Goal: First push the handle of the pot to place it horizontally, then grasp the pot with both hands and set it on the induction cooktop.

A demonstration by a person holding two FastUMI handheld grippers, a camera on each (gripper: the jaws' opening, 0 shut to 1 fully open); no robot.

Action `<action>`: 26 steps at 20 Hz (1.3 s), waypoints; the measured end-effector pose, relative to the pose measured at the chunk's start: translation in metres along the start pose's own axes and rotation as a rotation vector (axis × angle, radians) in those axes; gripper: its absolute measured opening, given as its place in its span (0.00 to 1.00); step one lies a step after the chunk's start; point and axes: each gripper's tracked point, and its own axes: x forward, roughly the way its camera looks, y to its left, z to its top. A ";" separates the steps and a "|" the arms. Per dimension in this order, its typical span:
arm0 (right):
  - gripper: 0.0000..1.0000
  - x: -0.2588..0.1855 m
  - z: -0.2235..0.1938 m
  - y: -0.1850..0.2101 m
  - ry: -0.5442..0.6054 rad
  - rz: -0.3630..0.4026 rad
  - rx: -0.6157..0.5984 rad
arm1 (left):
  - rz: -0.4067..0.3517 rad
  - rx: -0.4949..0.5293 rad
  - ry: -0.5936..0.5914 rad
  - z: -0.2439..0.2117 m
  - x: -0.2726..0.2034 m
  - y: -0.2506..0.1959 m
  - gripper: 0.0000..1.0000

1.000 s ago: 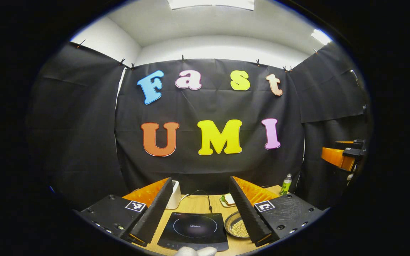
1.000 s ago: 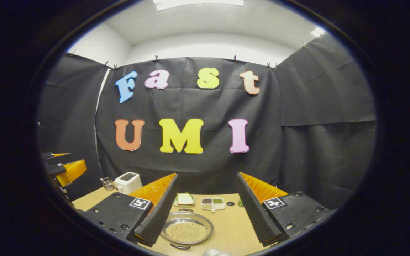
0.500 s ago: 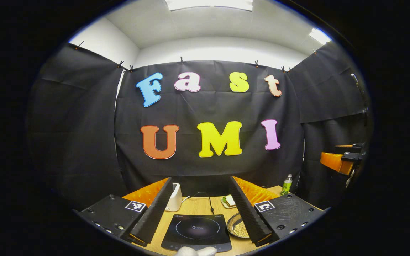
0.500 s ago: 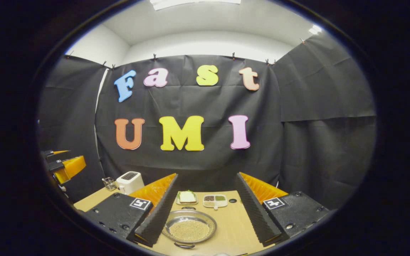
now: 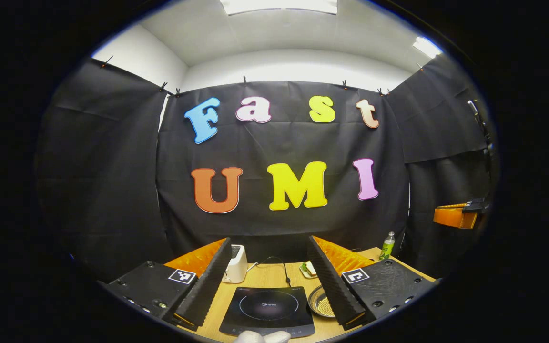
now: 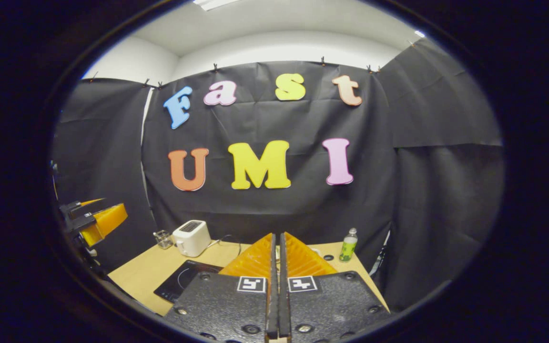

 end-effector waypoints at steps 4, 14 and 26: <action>0.04 0.012 -0.024 0.010 0.072 0.056 0.008 | 0.014 0.000 0.007 -0.004 0.001 0.005 0.95; 0.04 0.050 -0.150 0.059 0.332 0.176 -0.052 | 0.056 0.001 0.032 -0.020 -0.003 0.017 0.95; 0.04 0.065 -0.313 0.082 0.654 0.215 -0.039 | 0.129 -0.001 0.061 -0.031 -0.007 0.036 0.95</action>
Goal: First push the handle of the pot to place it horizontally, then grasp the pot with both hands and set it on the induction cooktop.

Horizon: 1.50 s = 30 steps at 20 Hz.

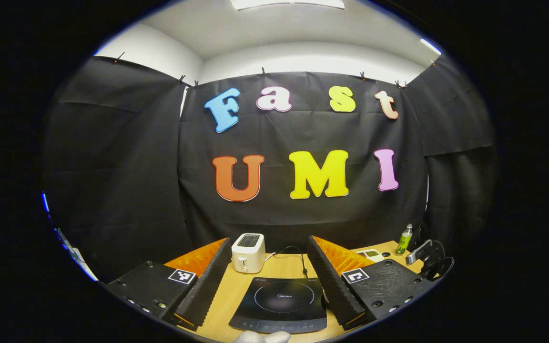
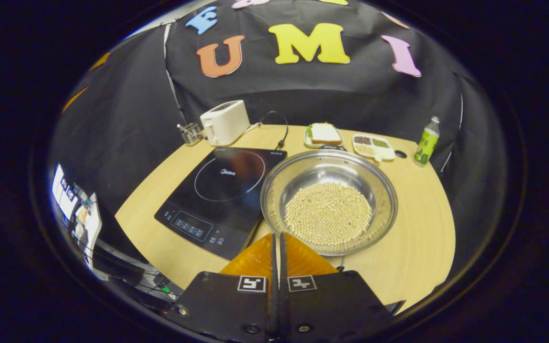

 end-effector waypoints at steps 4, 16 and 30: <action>0.04 0.019 -0.025 -0.002 0.073 0.000 0.022 | 0.011 0.007 0.007 -0.002 -0.001 0.003 0.95; 0.04 0.043 -0.046 -0.006 0.140 -0.009 0.047 | 0.019 0.012 0.020 -0.005 0.003 0.005 0.95; 0.04 0.028 -0.061 -0.066 0.151 -0.081 0.121 | -0.021 0.004 0.021 -0.006 0.012 -0.012 0.95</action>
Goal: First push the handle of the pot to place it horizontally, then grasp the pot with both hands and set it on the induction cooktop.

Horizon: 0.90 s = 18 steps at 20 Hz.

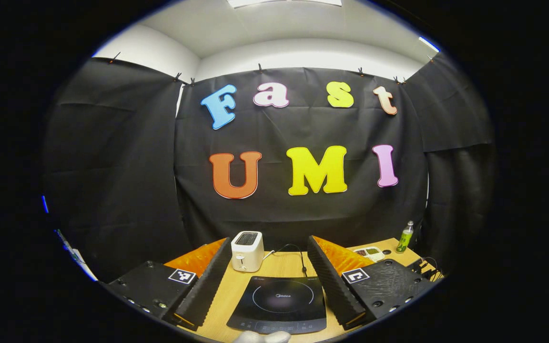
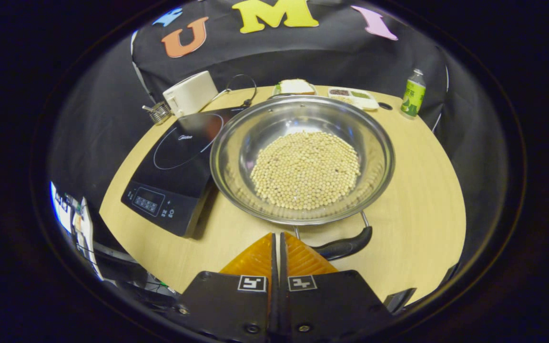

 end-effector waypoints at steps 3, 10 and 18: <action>0.00 -0.001 0.000 -0.015 0.004 -0.019 -0.005 | -0.010 -0.002 -0.001 0.000 0.003 -0.005 0.95; 0.04 -0.003 0.002 -0.049 0.017 -0.060 -0.002 | -0.026 -0.011 -0.012 0.005 0.011 -0.019 0.95; 0.00 -0.006 0.004 -0.090 0.044 -0.101 -0.002 | -0.016 -0.019 -0.009 0.005 0.018 -0.024 0.96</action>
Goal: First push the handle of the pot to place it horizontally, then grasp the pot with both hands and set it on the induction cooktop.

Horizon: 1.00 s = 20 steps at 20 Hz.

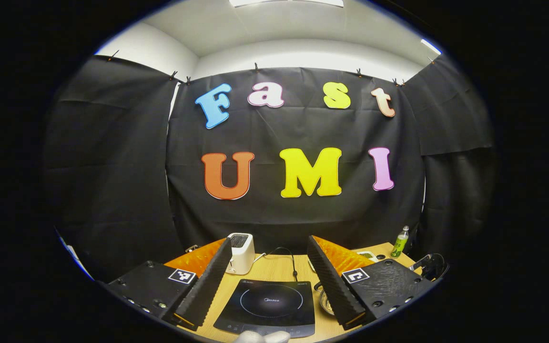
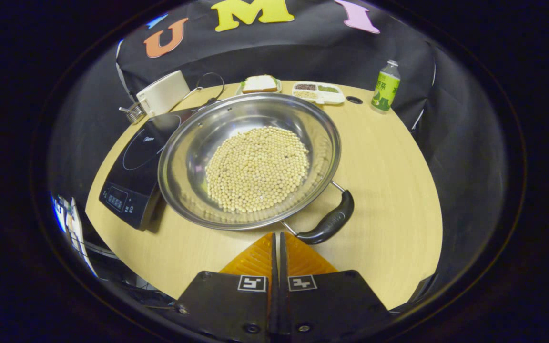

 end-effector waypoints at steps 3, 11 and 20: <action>0.00 0.000 0.004 -0.014 0.002 -0.013 -0.003 | 0.006 -0.001 0.001 -0.002 0.003 -0.004 0.95; 0.01 0.005 0.018 -0.054 0.039 -0.039 -0.092 | 0.032 -0.003 0.007 -0.004 0.007 -0.010 0.95; 0.01 0.015 0.048 -0.096 0.047 -0.071 -0.192 | 0.099 0.001 0.031 -0.014 0.005 -0.011 0.95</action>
